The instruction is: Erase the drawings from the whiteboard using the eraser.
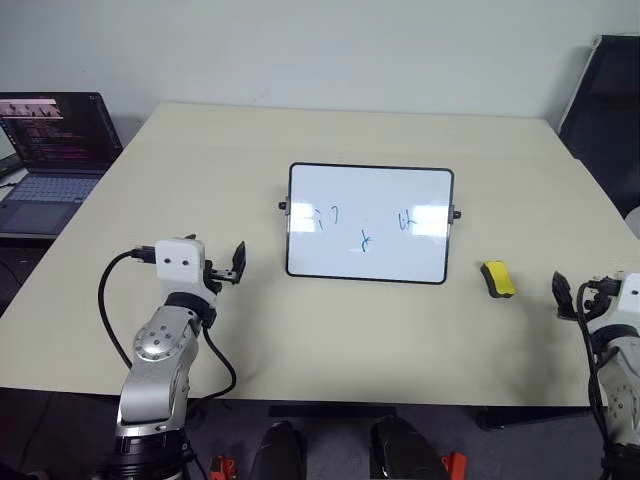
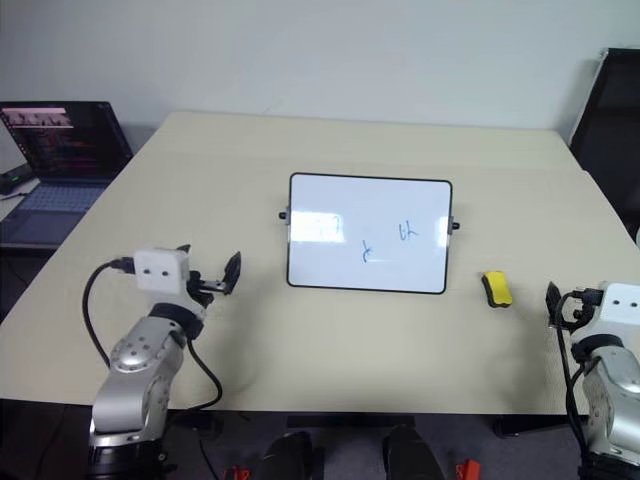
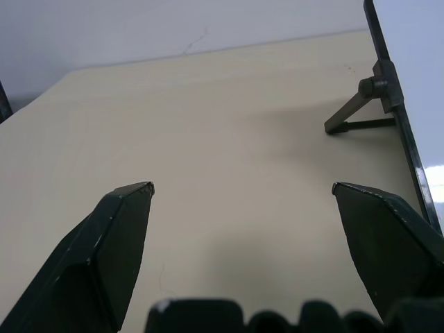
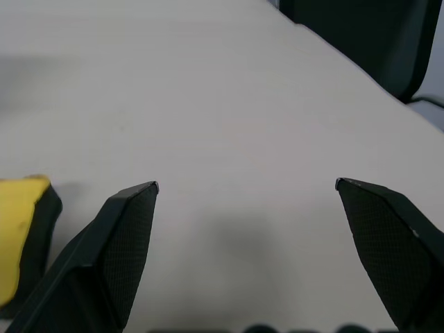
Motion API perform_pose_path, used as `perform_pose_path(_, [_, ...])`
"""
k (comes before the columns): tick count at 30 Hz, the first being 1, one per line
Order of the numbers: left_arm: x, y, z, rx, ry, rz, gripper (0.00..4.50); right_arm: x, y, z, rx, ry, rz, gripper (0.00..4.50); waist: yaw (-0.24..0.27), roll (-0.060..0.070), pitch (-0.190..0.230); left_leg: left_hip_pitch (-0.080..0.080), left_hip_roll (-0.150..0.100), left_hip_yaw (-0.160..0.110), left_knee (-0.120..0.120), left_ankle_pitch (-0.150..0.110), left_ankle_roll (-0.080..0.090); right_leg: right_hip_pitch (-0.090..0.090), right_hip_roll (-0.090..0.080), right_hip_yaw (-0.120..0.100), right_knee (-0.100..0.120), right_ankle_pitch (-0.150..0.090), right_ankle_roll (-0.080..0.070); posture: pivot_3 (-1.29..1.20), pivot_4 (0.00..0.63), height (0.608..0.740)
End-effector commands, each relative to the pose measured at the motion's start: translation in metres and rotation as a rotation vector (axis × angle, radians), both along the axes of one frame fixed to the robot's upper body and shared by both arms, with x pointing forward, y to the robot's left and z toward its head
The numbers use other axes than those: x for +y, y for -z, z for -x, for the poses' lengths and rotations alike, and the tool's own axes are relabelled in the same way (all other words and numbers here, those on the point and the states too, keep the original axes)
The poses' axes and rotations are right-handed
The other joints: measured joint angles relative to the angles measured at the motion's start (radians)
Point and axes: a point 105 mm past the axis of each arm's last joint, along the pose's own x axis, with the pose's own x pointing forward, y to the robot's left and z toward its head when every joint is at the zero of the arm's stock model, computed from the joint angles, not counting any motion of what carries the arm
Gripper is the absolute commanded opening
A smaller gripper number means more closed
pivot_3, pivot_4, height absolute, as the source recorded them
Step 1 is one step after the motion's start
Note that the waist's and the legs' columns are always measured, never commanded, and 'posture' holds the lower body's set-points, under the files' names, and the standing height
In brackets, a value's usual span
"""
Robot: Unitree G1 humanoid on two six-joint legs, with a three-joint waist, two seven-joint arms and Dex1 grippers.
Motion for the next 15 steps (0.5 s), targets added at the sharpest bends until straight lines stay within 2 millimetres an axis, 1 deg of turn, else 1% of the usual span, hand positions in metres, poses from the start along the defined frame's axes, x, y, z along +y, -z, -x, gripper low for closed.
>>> perform_pose_path(1, [-0.006, -0.003, -0.003, -0.033, 0.015, -0.024, 4.50, -0.004, -0.021, 0.003, -0.051, 0.010, -0.004, 4.47, 0.000, 0.000, 0.000, 0.000, 0.000, 0.000, 0.000, 0.000, 0.000, 0.000, 0.000, 0.000, 0.000, 0.000, 0.000, 0.00, 0.150, 0.740])
perform_pose_path(2, [-0.005, -0.001, -0.003, -0.032, 0.013, -0.032, 4.50, -0.003, -0.021, 0.003, -0.054, 0.013, -0.013, 4.47, 0.000, 0.000, 0.000, 0.000, 0.000, 0.000, 0.000, 0.000, 0.000, 0.000, 0.000, 0.000, 0.000, 0.000, 0.000, 0.00, 0.150, 0.740])
perform_pose_path(3, [0.001, 0.001, -0.004, -0.024, -0.019, -0.047, 4.50, -0.001, -0.024, 0.003, -0.064, 0.015, -0.022, 4.47, 0.000, 0.000, 0.000, 0.000, 0.000, 0.000, 0.001, 0.000, 0.000, 0.000, 0.000, 0.000, 0.000, 0.000, 0.000, 0.00, 0.150, 0.740])
perform_pose_path(5, [0.008, -0.001, -0.005, -0.025, -0.057, -0.043, 4.50, 0.011, -0.034, 0.001, -0.082, -0.031, -0.014, 4.47, -0.001, 0.000, 0.000, 0.000, 0.000, 0.000, 0.001, 0.000, 0.000, 0.000, 0.000, 0.000, 0.000, 0.000, 0.000, 0.00, 0.150, 0.740])
perform_pose_path(8, [0.002, -0.012, -0.011, -0.062, 0.008, -0.064, 4.50, 0.031, -0.045, 0.001, -0.084, -0.153, -0.012, 4.47, -0.001, 0.000, 0.000, 0.000, 0.000, 0.000, 0.000, 0.000, 0.000, 0.000, 0.000, 0.000, 0.000, 0.000, 0.000, 0.00, 0.150, 0.740])
perform_pose_path(10, [-0.001, -0.020, -0.014, -0.084, 0.045, -0.069, 4.50, 0.035, -0.046, 0.001, -0.080, -0.183, -0.029, 4.47, 0.000, 0.000, 0.000, 0.000, 0.000, 0.000, 0.000, 0.000, 0.000, 0.000, 0.000, 0.000, 0.000, 0.000, 0.000, 0.00, 0.150, 0.740])
perform_pose_path(11, [-0.004, -0.029, -0.016, -0.105, 0.081, -0.065, 4.50, 0.038, -0.047, 0.000, -0.072, -0.203, -0.040, 4.47, 0.000, 0.000, 0.000, 0.000, 0.000, 0.000, 0.000, 0.000, 0.000, 0.000, 0.000, 0.000, 0.000, 0.000, 0.000, 0.00, 0.150, 0.740])
perform_pose_path(12, [-0.012, -0.040, -0.016, -0.127, 0.159, -0.046, 4.50, 0.043, -0.048, 0.000, -0.063, -0.233, -0.052, 4.47, 0.001, 0.000, 0.000, 0.000, 0.000, 0.000, 0.000, 0.000, 0.000, 0.000, 0.000, 0.000, 0.000, 0.000, 0.000, 0.00, 0.150, 0.740])
perform_pose_path(14, [-0.020, -0.054, -0.015, -0.150, 0.286, -0.034, 4.50, 0.057, -0.050, -0.001, -0.049, -0.283, -0.075, 4.47, 0.001, 0.000, 0.000, -0.001, 0.000, 0.000, 0.000, 0.000, 0.000, 0.000, 0.000, 0.000, -0.001, 0.000, 0.000, 0.00, 0.150, 0.740])
perform_pose_path(15, [-0.029, -0.062, -0.013, -0.158, 0.368, -0.017, 4.50, 0.065, -0.052, 0.000, -0.039, -0.322, -0.088, 4.47, 0.000, 0.000, 0.000, -0.001, 0.000, 0.000, 0.000, 0.000, 0.000, 0.000, 0.000, 0.000, 0.000, 0.000, 0.000, 0.00, 0.150, 0.740])
